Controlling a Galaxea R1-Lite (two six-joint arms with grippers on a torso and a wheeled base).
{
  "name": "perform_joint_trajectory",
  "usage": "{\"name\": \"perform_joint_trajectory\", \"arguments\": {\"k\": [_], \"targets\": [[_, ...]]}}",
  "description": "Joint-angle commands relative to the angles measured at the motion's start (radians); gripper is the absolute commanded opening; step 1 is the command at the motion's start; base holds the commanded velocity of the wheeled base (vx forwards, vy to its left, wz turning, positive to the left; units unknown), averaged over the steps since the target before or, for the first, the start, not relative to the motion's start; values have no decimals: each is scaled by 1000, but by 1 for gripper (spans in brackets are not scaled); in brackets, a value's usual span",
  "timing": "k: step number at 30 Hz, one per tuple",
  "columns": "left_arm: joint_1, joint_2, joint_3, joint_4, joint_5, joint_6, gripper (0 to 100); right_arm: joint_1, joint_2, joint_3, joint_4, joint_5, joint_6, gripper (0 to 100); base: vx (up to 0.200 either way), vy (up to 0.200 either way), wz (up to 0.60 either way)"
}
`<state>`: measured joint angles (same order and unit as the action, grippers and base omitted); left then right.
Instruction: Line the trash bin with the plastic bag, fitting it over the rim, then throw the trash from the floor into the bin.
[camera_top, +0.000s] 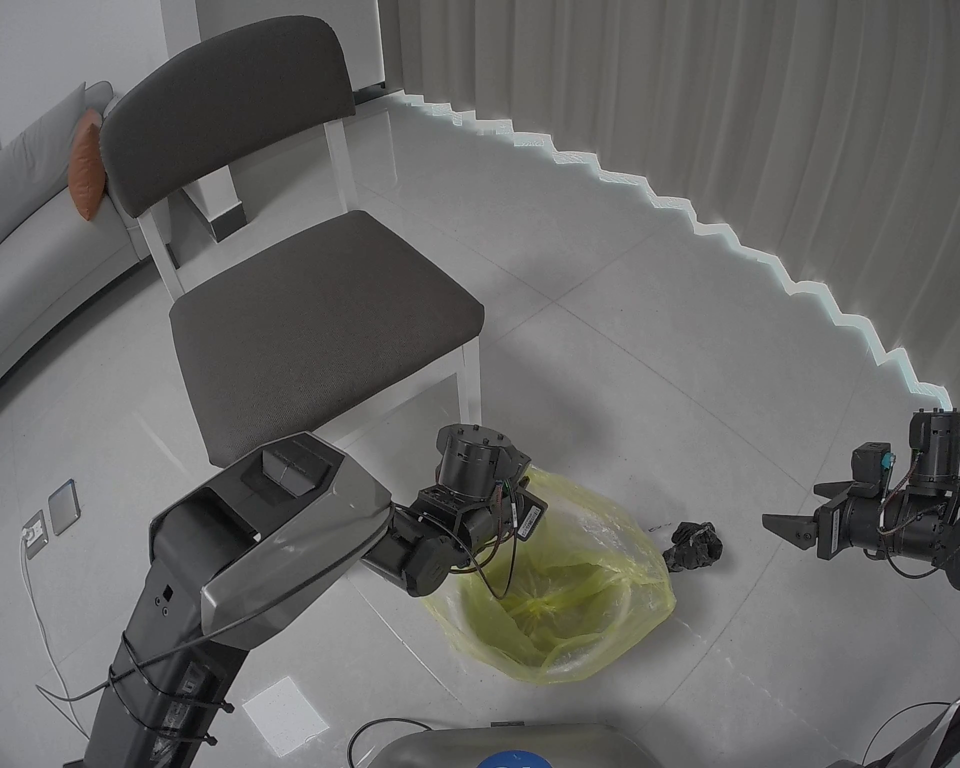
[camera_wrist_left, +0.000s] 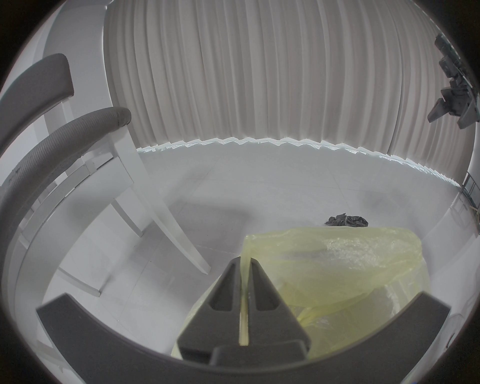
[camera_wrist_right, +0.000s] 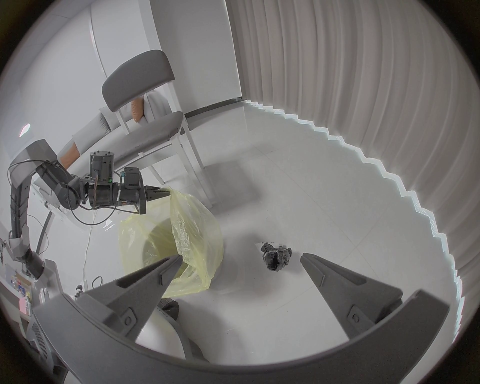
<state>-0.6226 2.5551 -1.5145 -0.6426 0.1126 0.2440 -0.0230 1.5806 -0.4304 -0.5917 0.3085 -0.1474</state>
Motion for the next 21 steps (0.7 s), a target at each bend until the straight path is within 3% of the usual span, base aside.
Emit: {"name": "perform_joint_trajectory", "arguments": {"k": [1, 15, 21], "targets": [[1, 45, -24, 3, -1, 0, 0, -5, 13, -2, 0, 1, -6, 100, 0, 0, 0], [40, 88, -47, 4, -8, -12, 0, -5, 25, -1, 0, 0, -14, 100, 0, 0, 0], [4, 85, -27, 3, -8, -61, 0, -5, 27, -1, 0, 0, -14, 100, 0, 0, 0]]}}
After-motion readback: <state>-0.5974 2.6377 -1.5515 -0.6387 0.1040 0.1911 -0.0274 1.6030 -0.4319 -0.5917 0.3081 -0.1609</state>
